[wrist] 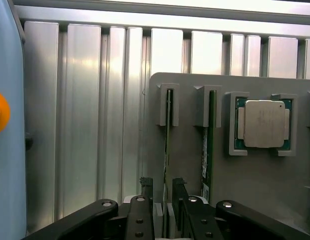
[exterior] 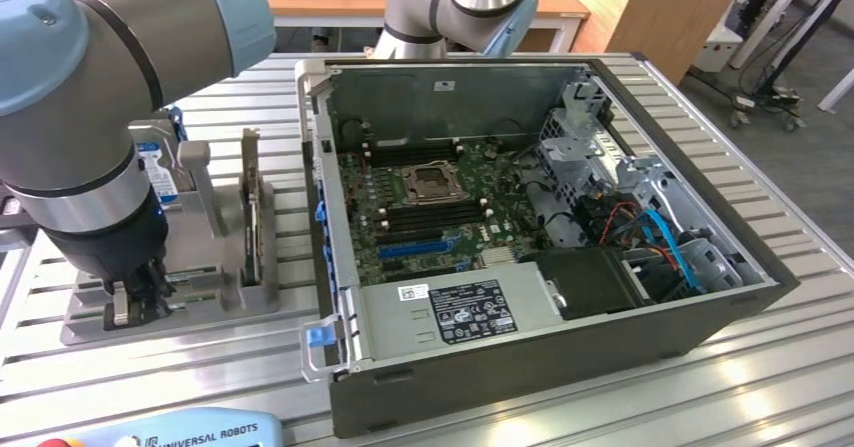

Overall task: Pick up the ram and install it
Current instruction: 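Pick up the ram and move it above insertion slot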

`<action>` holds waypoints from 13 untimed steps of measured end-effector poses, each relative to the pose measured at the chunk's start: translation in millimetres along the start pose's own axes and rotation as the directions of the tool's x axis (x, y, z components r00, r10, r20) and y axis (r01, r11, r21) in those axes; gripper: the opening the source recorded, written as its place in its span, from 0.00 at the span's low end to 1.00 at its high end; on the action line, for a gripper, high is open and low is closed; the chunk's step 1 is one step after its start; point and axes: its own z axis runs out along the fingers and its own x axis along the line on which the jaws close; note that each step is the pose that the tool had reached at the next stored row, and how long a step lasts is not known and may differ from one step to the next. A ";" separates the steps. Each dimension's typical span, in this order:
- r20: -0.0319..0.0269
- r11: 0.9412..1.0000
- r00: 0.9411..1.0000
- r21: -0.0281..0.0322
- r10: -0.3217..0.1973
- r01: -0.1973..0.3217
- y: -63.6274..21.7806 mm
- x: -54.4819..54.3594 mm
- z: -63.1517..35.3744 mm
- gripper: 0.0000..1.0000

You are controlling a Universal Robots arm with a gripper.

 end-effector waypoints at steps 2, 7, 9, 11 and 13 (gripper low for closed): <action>0.000 1.000 1.000 0.000 0.000 0.000 -1.4 0.0 0.2 0.30; 0.000 1.000 1.000 0.000 0.000 0.000 -5.3 0.1 0.8 0.30; 0.000 1.000 1.000 0.000 0.000 0.000 -5.7 0.1 0.8 0.30; 0.000 1.000 1.000 0.000 0.000 0.000 -5.7 0.1 0.8 0.30; 0.000 1.000 1.000 0.000 0.000 0.000 -5.9 -1.2 1.0 0.30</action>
